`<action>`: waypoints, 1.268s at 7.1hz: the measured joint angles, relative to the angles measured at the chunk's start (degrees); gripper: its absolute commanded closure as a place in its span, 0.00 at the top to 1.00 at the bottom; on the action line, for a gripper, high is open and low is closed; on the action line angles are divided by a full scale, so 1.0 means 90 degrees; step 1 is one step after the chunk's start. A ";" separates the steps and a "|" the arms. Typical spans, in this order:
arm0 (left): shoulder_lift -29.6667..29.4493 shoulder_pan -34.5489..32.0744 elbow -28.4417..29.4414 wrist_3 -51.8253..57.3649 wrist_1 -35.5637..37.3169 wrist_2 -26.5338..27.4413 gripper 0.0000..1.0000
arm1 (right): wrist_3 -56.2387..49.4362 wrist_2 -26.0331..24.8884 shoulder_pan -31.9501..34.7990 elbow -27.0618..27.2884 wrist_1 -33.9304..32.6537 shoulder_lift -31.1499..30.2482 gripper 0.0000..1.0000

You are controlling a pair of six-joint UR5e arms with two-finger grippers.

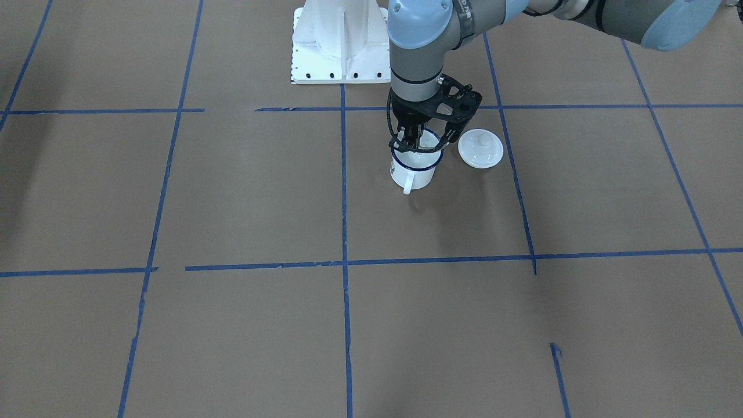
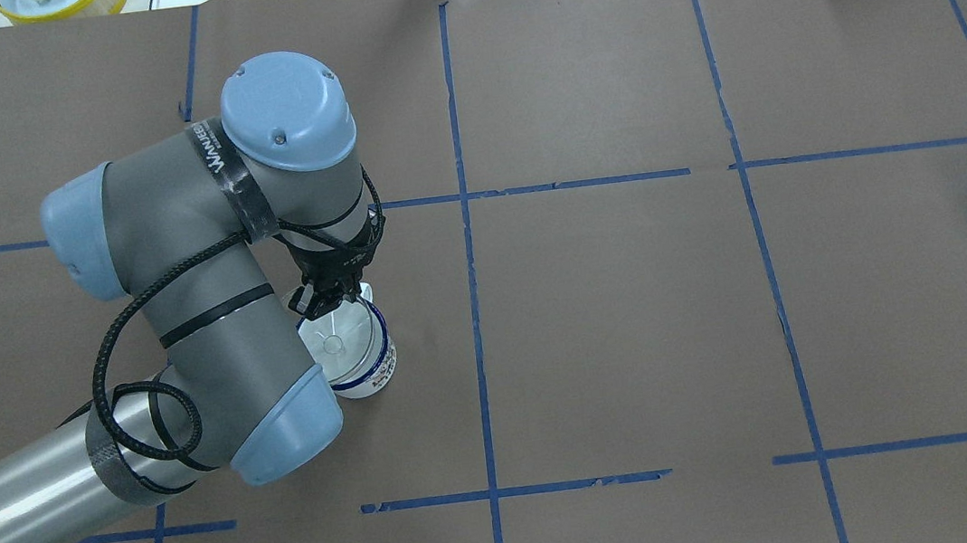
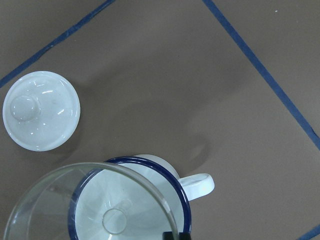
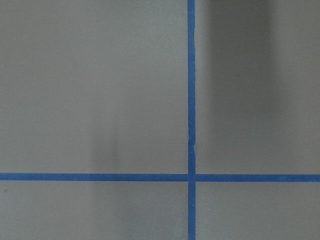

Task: Place funnel on cup
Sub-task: 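Lower the funnel into the mug mouth and open the left gripper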

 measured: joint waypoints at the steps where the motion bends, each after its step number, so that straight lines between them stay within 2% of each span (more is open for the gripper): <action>1: 0.0000 0.0012 0.0046 0.0089 -0.0033 0.0008 0.00 | 0.0000 0.0000 0.0000 0.0000 0.0000 0.0000 1.00; 9: -0.0024 0.0151 0.0442 0.0374 -0.0390 0.0013 0.00 | 0.0000 0.0000 0.0000 0.0000 0.0000 0.0000 1.00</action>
